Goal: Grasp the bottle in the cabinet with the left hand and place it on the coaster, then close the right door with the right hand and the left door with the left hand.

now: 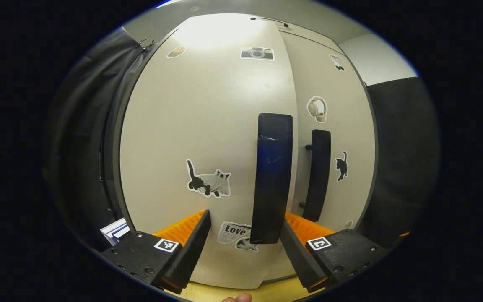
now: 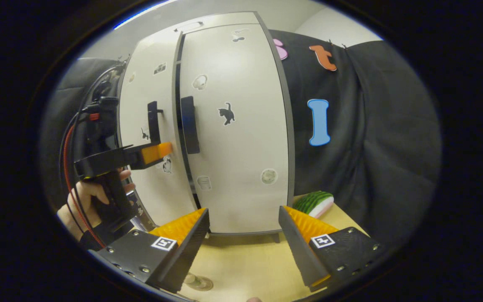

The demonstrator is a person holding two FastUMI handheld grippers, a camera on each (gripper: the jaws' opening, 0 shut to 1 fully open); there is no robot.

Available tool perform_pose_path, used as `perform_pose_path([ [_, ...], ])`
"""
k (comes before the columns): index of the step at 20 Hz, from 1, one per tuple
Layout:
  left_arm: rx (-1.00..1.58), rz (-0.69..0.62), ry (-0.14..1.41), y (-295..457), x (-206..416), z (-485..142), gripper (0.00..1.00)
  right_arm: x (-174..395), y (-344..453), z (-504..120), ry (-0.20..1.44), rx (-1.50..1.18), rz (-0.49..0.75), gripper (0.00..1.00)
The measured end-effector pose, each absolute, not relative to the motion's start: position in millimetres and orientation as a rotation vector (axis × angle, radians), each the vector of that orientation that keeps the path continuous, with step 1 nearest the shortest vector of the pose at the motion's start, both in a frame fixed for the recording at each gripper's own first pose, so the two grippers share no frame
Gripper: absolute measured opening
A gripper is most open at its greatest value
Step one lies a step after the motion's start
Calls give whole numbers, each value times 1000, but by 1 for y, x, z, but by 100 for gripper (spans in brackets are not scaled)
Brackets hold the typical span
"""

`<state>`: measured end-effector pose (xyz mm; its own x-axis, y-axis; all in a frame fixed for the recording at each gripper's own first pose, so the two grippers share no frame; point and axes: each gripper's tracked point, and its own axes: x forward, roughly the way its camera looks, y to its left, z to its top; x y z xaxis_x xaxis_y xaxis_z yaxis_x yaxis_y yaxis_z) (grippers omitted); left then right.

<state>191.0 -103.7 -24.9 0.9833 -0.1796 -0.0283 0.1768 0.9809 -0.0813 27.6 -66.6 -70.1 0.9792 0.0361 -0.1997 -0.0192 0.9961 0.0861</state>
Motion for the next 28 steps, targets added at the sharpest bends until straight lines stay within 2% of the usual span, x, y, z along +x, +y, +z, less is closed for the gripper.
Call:
perform_pose_path([
  [5,-54,-145,38,-105,199,-27,96,20,-70,-66,195,77,27,98],
  [9,-90,-145,39,-105,183,-15,95,16,-68,-55,174,81,37,100],
  [15,-42,-172,-23,-104,128,14,96,14,-60,-26,132,84,57,98],
  [18,-66,-160,-2,-97,93,15,96,11,-54,-11,110,75,65,100],
  [28,-87,-62,17,-48,1,21,96,-5,-41,34,35,20,54,100],
])
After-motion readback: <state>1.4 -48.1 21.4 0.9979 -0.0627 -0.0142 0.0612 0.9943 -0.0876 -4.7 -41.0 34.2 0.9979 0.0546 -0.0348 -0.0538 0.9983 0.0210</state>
